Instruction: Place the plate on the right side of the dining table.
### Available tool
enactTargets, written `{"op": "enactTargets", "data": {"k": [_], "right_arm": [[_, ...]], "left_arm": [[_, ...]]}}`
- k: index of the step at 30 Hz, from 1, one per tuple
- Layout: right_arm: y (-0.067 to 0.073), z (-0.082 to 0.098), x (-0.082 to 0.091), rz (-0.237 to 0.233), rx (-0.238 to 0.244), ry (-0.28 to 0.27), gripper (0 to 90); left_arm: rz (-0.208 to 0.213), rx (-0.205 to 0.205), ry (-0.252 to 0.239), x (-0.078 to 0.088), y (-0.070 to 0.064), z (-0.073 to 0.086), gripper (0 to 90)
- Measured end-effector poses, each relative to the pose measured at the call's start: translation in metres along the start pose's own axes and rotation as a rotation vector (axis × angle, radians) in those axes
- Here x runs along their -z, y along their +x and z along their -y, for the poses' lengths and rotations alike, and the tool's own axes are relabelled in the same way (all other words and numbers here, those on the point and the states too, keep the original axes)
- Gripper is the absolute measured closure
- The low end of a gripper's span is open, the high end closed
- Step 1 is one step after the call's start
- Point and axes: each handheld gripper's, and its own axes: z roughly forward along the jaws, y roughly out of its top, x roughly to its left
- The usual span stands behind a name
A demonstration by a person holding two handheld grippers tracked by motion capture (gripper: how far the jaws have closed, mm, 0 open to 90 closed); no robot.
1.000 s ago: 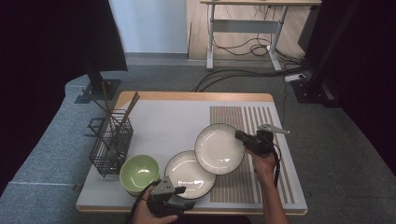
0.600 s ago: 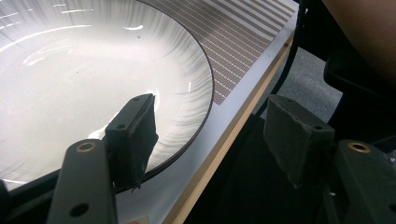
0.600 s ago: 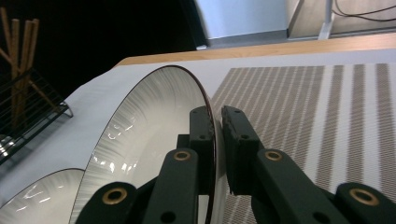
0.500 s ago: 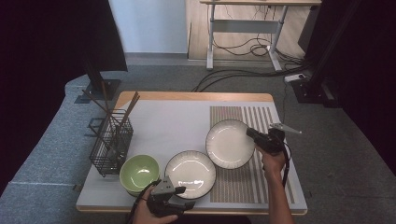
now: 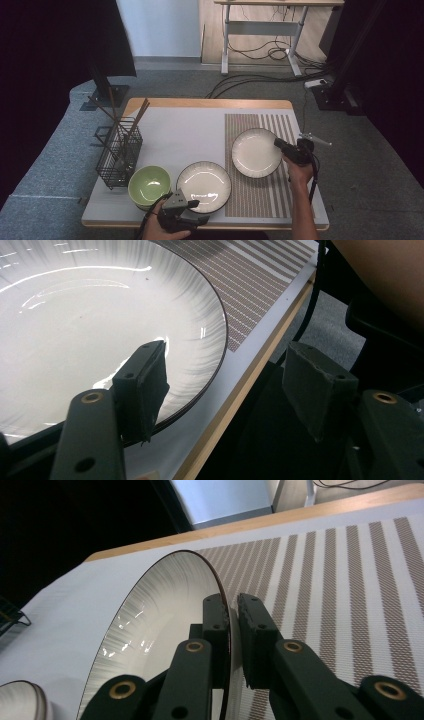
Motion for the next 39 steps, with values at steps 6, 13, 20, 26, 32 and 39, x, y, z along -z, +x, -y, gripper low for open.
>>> {"op": "enactTargets", "data": {"k": [6, 13, 20, 26, 32, 39], "right_arm": [[-0.011, 0.005, -0.003, 0.025, -0.024, 0.014, 83.4], [-0.020, 0.009, -0.005, 0.039, -0.047, 0.023, 83.6], [-0.023, 0.012, -0.007, 0.071, -0.030, 0.039, 84.2], [-0.028, 0.016, -0.009, 0.099, -0.030, 0.062, 84.5], [-0.033, 0.020, -0.012, 0.120, -0.026, 0.091, 84.0], [-0.037, 0.024, -0.014, 0.131, -0.030, 0.118, 83.0]], "left_arm": [[0.000, 0.001, 0.000, 0.000, 0.000, 0.000, 34.5], [0.000, 0.002, 0.000, 0.000, 0.000, 0.000, 34.4], [0.002, -0.001, 0.004, -0.001, 0.000, 0.001, 34.4], [0.001, -0.001, 0.008, -0.002, 0.000, 0.001, 34.4], [0.002, -0.001, 0.008, -0.002, 0.000, 0.001, 34.5], [0.002, -0.002, 0.009, -0.002, 0.000, 0.001, 34.4]]}}
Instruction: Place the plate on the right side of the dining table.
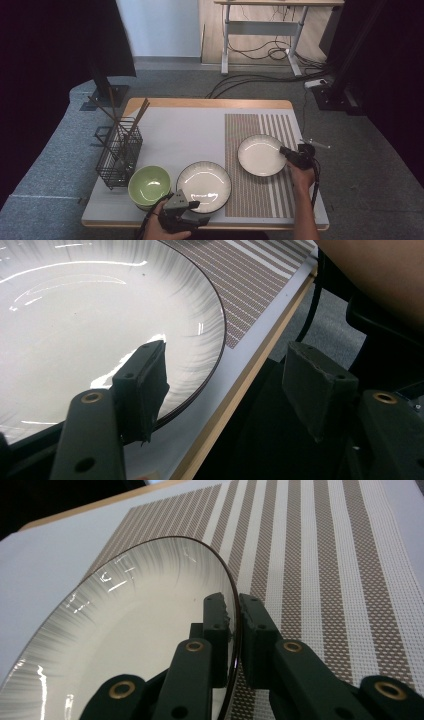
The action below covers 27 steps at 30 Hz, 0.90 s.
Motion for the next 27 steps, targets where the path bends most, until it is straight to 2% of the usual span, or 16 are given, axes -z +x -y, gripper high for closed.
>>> {"op": "enactTargets", "data": {"k": [8, 11, 12, 15, 22, 23, 27], "right_arm": [[-0.0026, 0.0043, -0.0047, 0.038, 0.014, 0.041, 80.3], [-0.0032, 0.0052, -0.0050, 0.038, 0.010, 0.044, 80.1], [-0.0023, 0.0050, -0.0050, 0.045, 0.028, 0.041, 79.4], [-0.0016, 0.0051, -0.0048, 0.051, 0.036, 0.045, 78.0], [-0.0017, 0.0052, -0.0041, 0.055, 0.046, 0.054, 69.1], [-0.0005, 0.0044, -0.0017, 0.061, 0.053, 0.039, 64.4], [0.0030, 0.0033, 0.0033, 0.088, 0.068, 0.025, 58.4]], "left_arm": [[-0.002, 0.001, -0.002, 0.0008, 0.0009, -0.0001, 34.5], [-0.002, 0.001, -0.002, 0.0009, 0.0013, 0.0000, 34.4], [-0.002, 0.001, -0.002, 0.0010, 0.0013, 0.0001, 34.4], [-0.002, 0.000, -0.002, 0.0008, 0.0010, -0.0001, 34.4], [-0.001, -0.001, -0.004, 0.0015, 0.0004, -0.0005, 34.4], [0.000, -0.001, -0.005, 0.0017, 0.0005, -0.0005, 34.5], [0.004, 0.000, -0.008, 0.0025, 0.0007, -0.0005, 34.5]]}}
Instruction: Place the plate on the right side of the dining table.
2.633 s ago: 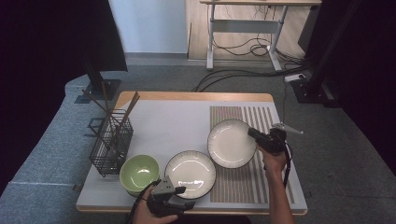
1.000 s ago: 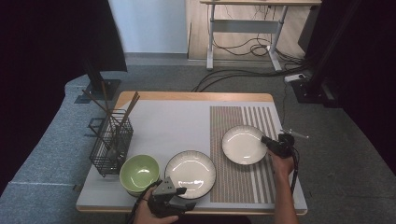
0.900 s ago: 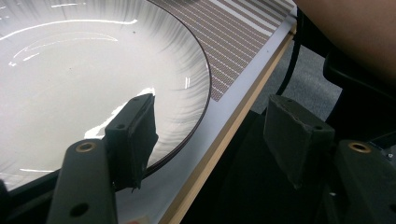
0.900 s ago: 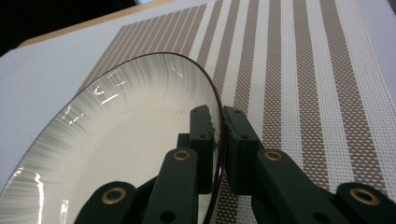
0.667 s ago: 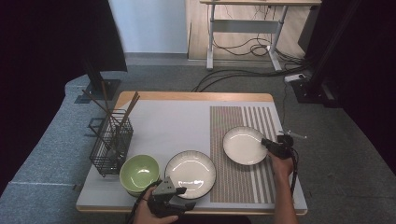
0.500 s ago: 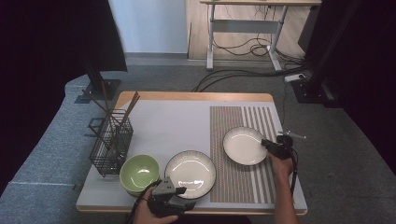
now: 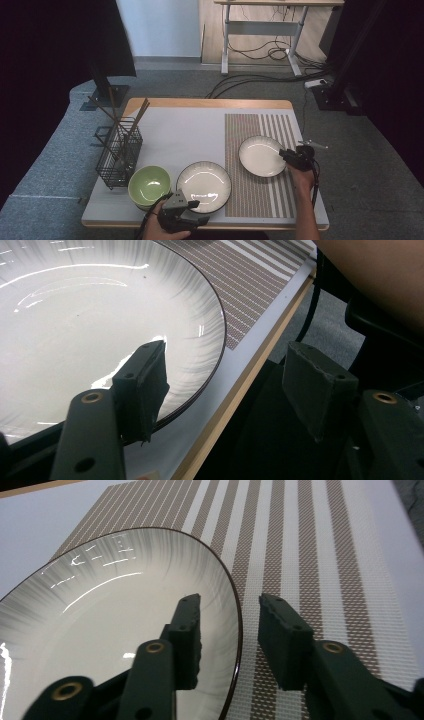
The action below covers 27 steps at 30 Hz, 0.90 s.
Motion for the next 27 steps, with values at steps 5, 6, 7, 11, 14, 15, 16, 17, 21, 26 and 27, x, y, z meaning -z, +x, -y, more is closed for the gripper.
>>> {"op": "enactTargets", "data": {"k": [5, 6, 7, 11, 14, 15, 16, 17, 21, 26, 27], "right_arm": [[0.004, -0.002, 0.007, 0.000, 0.006, -0.028, 53.1], [0.006, -0.002, 0.009, -0.001, 0.007, -0.033, 52.4], [0.006, -0.002, 0.010, -0.001, 0.012, -0.035, 52.2], [0.009, -0.002, 0.017, -0.007, 0.017, -0.058, 51.1], [0.011, -0.002, 0.021, -0.007, 0.028, -0.073, 51.0], [0.013, -0.001, 0.023, -0.012, 0.034, -0.084, 50.6], [0.017, -0.001, 0.025, -0.030, 0.043, -0.093, 49.3], [0.019, -0.001, 0.026, -0.034, 0.052, -0.095, 48.8], [0.030, -0.001, 0.028, -0.055, 0.078, -0.098, 47.7], [0.047, -0.004, 0.029, -0.145, 0.079, -0.106, 46.8], [0.051, -0.004, 0.029, -0.152, 0.086, -0.104, 46.8]], "left_arm": [[0.012, 0.000, -0.009, 0.002, 0.001, -0.001, 34.5], [0.013, 0.000, -0.010, 0.002, 0.001, -0.001, 34.5], [0.015, 0.000, -0.012, 0.002, 0.001, -0.002, 34.5], [0.017, 0.000, -0.019, 0.002, 0.002, -0.001, 34.7], [0.016, 0.001, -0.018, 0.003, 0.002, 0.000, 34.6], [0.018, 0.002, -0.019, 0.004, 0.001, 0.000, 34.6], [0.017, -0.001, -0.020, 0.005, 0.001, -0.001, 34.6], [0.017, -0.001, -0.020, 0.005, 0.001, -0.001, 34.6], [0.013, -0.005, -0.027, 0.008, -0.001, -0.002, 34.6], [0.010, -0.025, -0.051, 0.015, -0.006, -0.007, 34.7], [0.009, -0.029, -0.058, 0.017, -0.008, -0.008, 34.7]]}}
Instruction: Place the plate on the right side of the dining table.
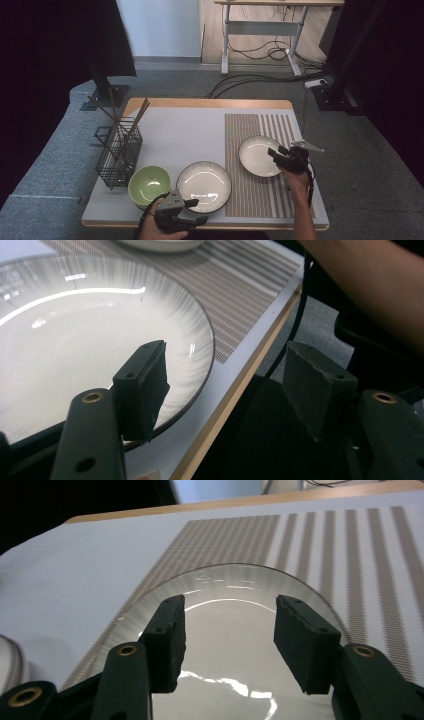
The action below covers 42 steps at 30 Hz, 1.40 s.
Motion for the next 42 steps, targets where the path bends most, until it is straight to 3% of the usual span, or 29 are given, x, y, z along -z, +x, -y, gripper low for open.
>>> {"op": "enactTargets", "data": {"k": [1, 6, 20, 42], "right_arm": [[0.008, -0.001, -0.001, -0.022, 0.019, -0.002, 46.7], [0.023, 0.001, -0.005, -0.042, 0.045, 0.012, 46.3], [0.046, 0.005, -0.010, -0.090, 0.099, 0.034, 45.1], [0.050, 0.010, -0.014, -0.075, 0.125, 0.065, 45.0]], "left_arm": [[0.000, -0.002, -0.002, 0.001, -0.001, -0.001, 34.6], [-0.008, -0.009, -0.004, 0.004, -0.001, -0.002, 34.5], [-0.032, -0.010, -0.043, 0.020, 0.005, -0.011, 34.3], [-0.088, 0.048, -0.108, 0.056, 0.035, -0.015, 34.1]]}}
